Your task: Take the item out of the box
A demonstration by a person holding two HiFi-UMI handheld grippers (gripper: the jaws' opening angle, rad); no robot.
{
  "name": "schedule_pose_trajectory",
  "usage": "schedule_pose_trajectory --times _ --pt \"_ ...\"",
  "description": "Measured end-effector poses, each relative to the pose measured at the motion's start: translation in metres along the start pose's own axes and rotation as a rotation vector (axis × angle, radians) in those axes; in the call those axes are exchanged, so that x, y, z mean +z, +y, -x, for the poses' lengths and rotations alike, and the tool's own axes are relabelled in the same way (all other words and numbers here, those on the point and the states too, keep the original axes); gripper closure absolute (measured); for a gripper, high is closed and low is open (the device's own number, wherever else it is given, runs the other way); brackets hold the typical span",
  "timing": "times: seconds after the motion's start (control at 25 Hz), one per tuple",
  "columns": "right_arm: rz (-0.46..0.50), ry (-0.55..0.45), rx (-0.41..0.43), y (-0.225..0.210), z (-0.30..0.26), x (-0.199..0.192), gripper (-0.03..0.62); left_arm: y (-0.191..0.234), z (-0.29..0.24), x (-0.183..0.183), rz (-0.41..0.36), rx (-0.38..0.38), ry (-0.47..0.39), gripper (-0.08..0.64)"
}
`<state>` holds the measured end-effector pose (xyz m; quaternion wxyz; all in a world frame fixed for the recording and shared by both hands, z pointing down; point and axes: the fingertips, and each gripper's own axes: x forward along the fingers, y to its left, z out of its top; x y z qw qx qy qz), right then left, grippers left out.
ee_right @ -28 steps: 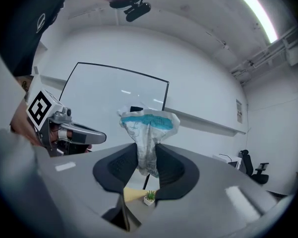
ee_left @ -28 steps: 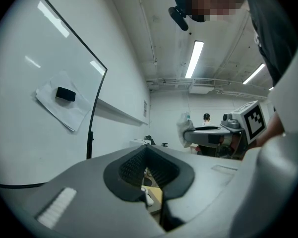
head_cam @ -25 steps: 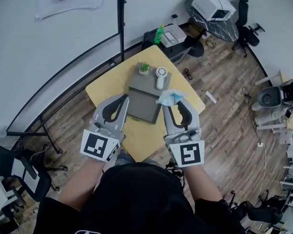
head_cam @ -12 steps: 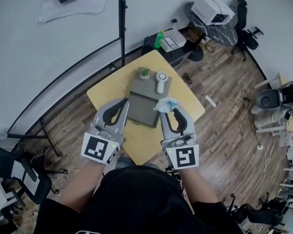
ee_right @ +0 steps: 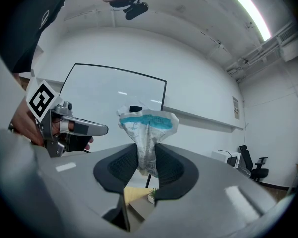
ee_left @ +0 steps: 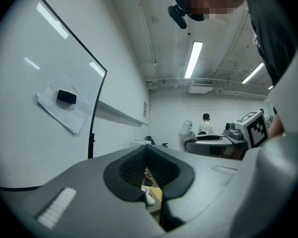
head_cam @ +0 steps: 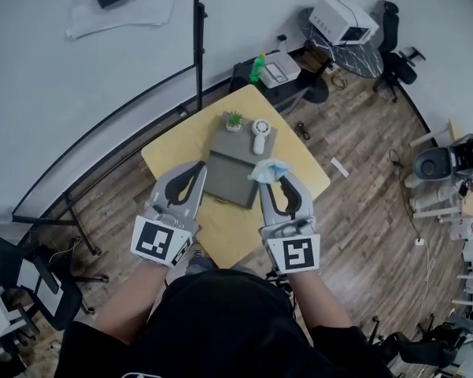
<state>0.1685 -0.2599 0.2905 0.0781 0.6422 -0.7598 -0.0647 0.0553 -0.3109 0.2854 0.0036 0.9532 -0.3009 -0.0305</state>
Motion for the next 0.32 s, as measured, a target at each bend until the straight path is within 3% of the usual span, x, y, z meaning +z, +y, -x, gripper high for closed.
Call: schedule_pose_trajectory --times 0.32 --pt "0.002 -0.004 0.003 0.0027 0.0033 0.0020 0.488 -0.0027 0.0045 -0.0018 0.004 0.008 0.006 0.560"
